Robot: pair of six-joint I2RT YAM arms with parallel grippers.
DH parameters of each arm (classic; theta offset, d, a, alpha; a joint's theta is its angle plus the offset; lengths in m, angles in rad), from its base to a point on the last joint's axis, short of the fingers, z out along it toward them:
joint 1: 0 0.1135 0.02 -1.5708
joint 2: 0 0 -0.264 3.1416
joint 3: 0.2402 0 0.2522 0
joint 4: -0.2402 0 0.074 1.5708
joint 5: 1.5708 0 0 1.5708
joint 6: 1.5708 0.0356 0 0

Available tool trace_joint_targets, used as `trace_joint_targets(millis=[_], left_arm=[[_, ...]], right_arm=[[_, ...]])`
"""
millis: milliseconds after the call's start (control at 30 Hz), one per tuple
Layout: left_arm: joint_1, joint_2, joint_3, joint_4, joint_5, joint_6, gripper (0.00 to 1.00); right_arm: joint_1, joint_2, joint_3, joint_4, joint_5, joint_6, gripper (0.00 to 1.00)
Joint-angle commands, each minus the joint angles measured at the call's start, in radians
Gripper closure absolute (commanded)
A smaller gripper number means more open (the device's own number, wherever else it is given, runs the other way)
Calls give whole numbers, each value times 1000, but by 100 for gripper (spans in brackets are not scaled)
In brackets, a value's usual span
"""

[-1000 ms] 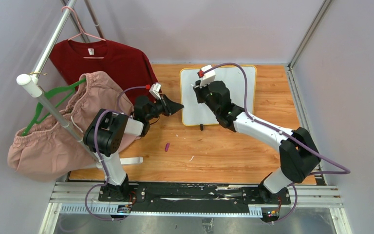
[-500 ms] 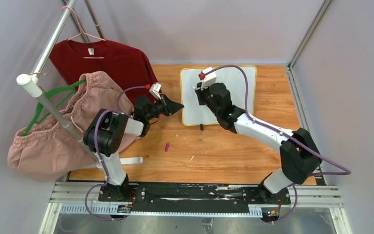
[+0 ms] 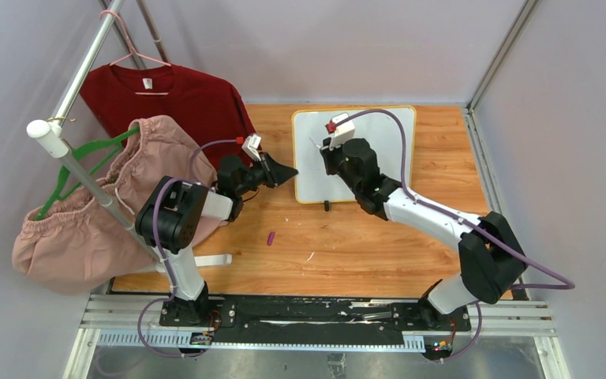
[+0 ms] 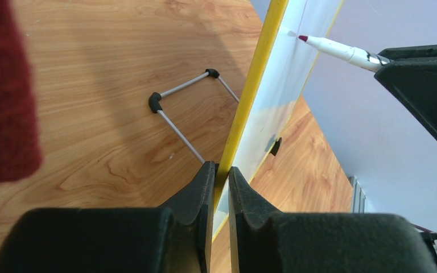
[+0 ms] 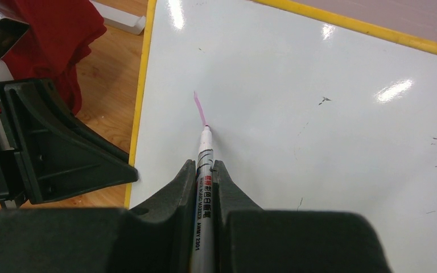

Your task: Write a sentence on the whiteboard

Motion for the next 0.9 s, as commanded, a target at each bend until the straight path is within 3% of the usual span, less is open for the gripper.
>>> trace_joint_targets(millis=[0,867], left_arm=[[-13,-28,3,66,9,4,100],[-14,-30,4,75,11,1,100]], right_arm=[[-19,-55,4,12,27,20,100],[-62,-3,28,9,-48,95,100]])
